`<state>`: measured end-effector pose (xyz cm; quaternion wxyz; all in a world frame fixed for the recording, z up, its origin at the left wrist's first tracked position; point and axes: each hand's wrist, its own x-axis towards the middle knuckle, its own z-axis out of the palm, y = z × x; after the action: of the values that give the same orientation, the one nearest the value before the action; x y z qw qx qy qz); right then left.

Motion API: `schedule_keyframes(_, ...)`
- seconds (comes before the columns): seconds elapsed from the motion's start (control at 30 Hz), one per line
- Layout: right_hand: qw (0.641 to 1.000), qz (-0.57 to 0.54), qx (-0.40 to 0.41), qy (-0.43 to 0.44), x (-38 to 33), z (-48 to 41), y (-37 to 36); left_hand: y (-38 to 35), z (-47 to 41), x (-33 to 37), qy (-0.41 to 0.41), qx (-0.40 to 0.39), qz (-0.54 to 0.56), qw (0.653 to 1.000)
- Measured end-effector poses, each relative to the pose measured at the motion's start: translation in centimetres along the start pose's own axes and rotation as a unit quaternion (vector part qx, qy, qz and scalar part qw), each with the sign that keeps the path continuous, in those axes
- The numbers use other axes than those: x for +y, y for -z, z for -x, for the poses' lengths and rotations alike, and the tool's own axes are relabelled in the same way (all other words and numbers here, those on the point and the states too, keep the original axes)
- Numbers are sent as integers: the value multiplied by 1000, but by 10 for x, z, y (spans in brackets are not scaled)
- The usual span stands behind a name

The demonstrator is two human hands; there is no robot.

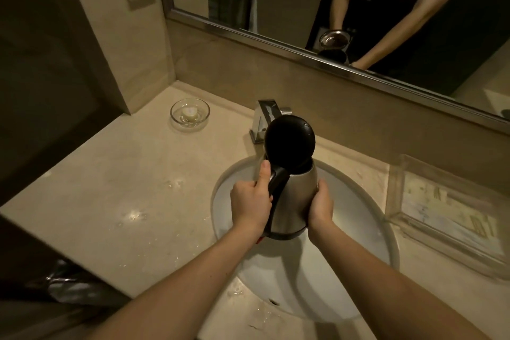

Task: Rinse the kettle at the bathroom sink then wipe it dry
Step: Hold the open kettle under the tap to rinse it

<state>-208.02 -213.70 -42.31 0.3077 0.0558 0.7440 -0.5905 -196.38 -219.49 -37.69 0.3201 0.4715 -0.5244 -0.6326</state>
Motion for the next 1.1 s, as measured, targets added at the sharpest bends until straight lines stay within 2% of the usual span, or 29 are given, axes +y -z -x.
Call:
schedule_keyframes(0.27,998,58,-23,-31,-7,-17,3,14,-7,-10,25,-7,5,1000)
schedule_keyframes(0.43,989,114,27,90,-39,-42,-17,17,-18,-26,42,16,-3,999)
schedule_keyframes(0.63,949,220,60,218,-82,-73,-49,15,-35,-33,55,29,-16,998)
schedule_keyframes(0.93,885,368,95,268,-115,-92,-69,16,-45,-37,53,19,-16,998)
schedule_keyframes(1.1,883,384,106,249,-122,-94,-65,12,-50,-31,49,17,12,999)
